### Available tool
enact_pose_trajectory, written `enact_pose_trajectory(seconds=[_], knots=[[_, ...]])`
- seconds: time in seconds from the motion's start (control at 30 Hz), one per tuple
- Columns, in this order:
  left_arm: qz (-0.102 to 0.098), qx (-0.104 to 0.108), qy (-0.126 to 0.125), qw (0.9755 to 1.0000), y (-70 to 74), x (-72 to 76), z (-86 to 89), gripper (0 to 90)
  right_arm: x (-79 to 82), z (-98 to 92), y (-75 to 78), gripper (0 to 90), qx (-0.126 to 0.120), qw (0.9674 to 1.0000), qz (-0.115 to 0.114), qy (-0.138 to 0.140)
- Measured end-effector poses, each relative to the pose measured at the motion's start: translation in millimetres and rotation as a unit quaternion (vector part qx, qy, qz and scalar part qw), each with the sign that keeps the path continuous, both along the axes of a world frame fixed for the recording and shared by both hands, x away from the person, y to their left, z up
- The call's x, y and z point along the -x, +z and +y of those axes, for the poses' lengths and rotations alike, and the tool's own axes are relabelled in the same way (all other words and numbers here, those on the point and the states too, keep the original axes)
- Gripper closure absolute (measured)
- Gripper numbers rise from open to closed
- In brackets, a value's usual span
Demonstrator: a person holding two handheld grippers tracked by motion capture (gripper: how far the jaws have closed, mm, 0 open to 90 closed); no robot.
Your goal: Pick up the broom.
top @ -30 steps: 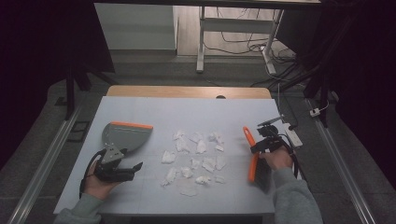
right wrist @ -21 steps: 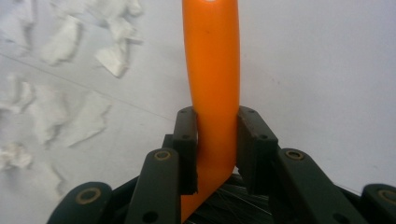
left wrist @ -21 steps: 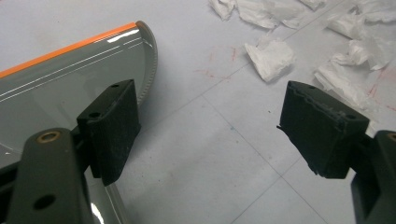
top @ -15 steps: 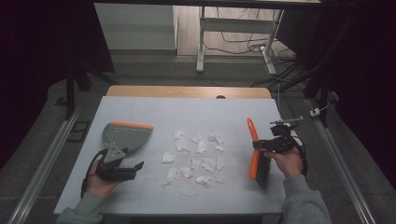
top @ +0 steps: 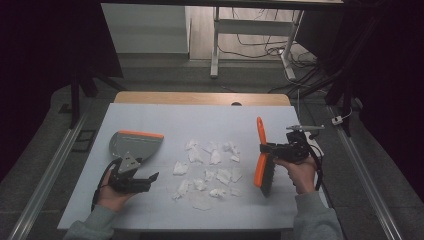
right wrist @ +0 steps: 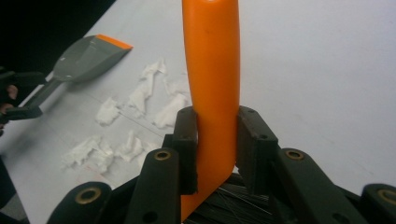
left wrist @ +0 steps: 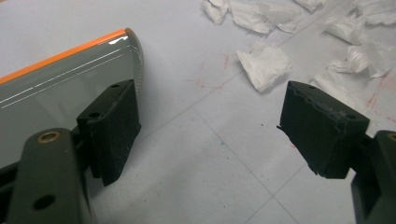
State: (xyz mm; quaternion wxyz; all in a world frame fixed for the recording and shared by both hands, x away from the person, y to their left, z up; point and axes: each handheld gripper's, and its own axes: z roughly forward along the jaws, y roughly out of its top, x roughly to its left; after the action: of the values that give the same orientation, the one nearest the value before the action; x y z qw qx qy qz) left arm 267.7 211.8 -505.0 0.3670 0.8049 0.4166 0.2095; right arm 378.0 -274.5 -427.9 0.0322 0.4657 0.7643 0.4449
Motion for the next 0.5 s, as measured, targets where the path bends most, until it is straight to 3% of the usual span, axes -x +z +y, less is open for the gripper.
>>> enact_pose_trajectory(seconds=[0.27, 0.5], knots=[[-0.002, 0.006, 0.003, 1.0, 1.4, 0.1, 2.9, 20.7, -1.6, 17.1, 4.8, 71.3, -0.032, 0.9993, -0.019, 0.008], [-0.002, 0.015, 0.008, 0.9999, 5.8, -1.9, 5.3, 20.7, -1.2, 33.2, 10.4, 71.2, -0.079, 0.9959, -0.041, 0.017]])
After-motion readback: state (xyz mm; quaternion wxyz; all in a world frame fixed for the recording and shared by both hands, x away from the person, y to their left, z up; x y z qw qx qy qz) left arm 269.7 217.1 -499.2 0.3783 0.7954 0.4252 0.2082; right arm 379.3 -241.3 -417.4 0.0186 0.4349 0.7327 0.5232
